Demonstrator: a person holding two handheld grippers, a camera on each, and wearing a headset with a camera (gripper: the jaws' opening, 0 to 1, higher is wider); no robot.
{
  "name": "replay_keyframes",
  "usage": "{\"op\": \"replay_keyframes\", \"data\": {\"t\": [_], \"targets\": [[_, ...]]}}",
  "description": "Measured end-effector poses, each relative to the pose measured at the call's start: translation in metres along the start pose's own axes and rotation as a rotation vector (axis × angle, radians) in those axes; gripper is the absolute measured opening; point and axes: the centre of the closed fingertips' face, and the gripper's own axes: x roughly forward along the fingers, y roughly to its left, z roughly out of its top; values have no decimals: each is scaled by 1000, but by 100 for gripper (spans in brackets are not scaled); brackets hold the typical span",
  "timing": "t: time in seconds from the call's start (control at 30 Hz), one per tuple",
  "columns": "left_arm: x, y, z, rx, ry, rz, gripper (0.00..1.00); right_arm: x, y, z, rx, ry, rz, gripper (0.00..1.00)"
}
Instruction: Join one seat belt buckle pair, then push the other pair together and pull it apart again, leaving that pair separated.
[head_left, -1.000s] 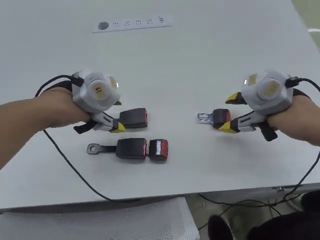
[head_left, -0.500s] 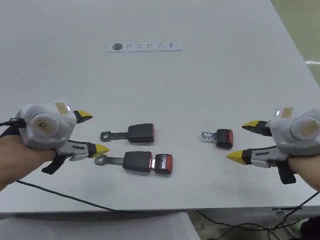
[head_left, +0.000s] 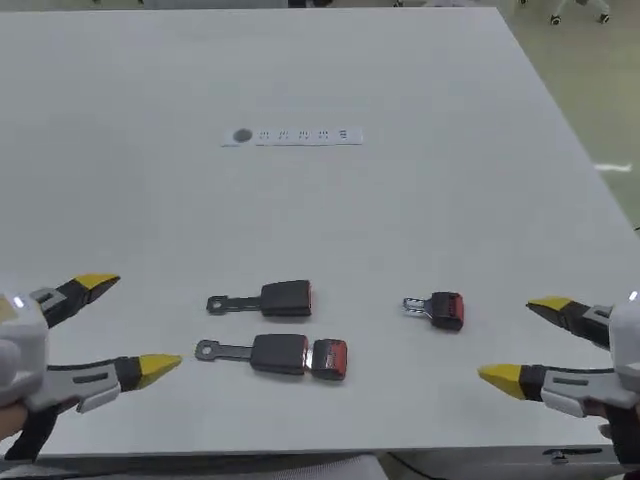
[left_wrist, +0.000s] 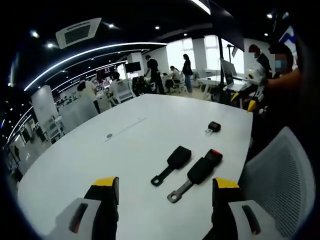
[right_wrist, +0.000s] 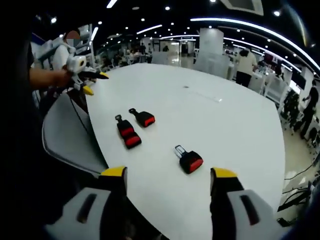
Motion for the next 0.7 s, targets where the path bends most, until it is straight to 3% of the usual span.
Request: {"op": "replay_keyframes", "data": {"t": [0.1, 0.2, 0.33, 0.7], "targets": [[-4, 1, -13, -26, 8, -8, 89, -5, 3, -4, -18, -32, -13, 75], [-9, 3, -16, -44, -3, 6, 99, -7, 4, -10, -26, -36, -34, 88], [-14, 3, -20, -51, -7, 14, 100, -13, 7, -14, -26, -60, -50, 100], [-22, 4, -24, -89, -24, 33, 100, -14, 11, -19, 20, -50, -39, 100]]}}
